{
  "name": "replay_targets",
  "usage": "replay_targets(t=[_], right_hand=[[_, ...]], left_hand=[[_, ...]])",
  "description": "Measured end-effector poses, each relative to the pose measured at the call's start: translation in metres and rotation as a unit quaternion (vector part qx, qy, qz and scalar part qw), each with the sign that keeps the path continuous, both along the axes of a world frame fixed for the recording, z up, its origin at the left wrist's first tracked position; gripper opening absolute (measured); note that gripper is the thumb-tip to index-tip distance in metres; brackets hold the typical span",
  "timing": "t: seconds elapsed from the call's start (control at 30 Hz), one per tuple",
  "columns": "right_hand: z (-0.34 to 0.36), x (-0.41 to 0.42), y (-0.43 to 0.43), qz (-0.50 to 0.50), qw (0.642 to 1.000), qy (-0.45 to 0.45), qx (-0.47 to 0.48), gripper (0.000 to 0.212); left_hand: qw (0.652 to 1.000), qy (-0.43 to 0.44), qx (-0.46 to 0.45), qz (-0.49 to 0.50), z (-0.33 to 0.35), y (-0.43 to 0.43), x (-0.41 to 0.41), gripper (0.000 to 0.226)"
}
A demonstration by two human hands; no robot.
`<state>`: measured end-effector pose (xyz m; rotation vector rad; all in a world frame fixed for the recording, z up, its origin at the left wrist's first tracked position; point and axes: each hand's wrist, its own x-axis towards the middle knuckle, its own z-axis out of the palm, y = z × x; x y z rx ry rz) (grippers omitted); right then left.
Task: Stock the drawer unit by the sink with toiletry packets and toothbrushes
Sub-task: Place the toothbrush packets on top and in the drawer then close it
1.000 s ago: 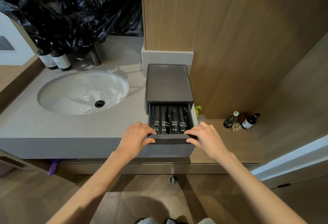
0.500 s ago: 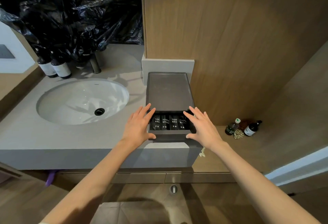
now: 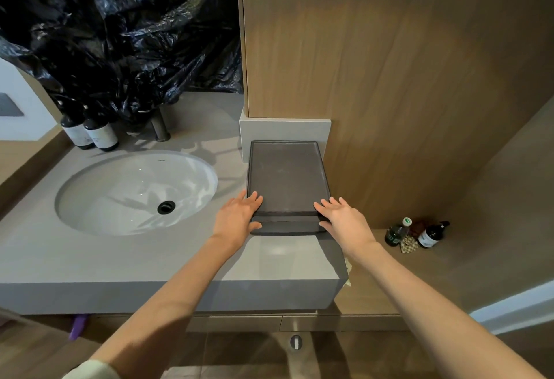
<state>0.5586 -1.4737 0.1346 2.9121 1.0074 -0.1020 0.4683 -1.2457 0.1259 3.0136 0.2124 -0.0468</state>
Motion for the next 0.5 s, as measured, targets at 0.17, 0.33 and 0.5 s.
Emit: replay_targets(t=[0.17,0.33,0.5], right_hand=[[-0.004,0.008,0.007,-0.011,0.999,-0.030,-0.040,0.039],[-0.010,0.013,0.009,-0.016,0.998,-0.033,-0.056,0.037],[-0.017,0.012,0.011,-0.029,0.998,-0.019,-0.052,0.041]], left_hand=[[0.999,-0.037,0.019,0.007,-0.009,-0.002,0.002,0.053],[0.999,-0.040,0.029,0.007,-0.011,0.001,0.007,0.049],[0.997,-0.058,0.044,0.006,-0.016,-0.004,0.010,0.044]])
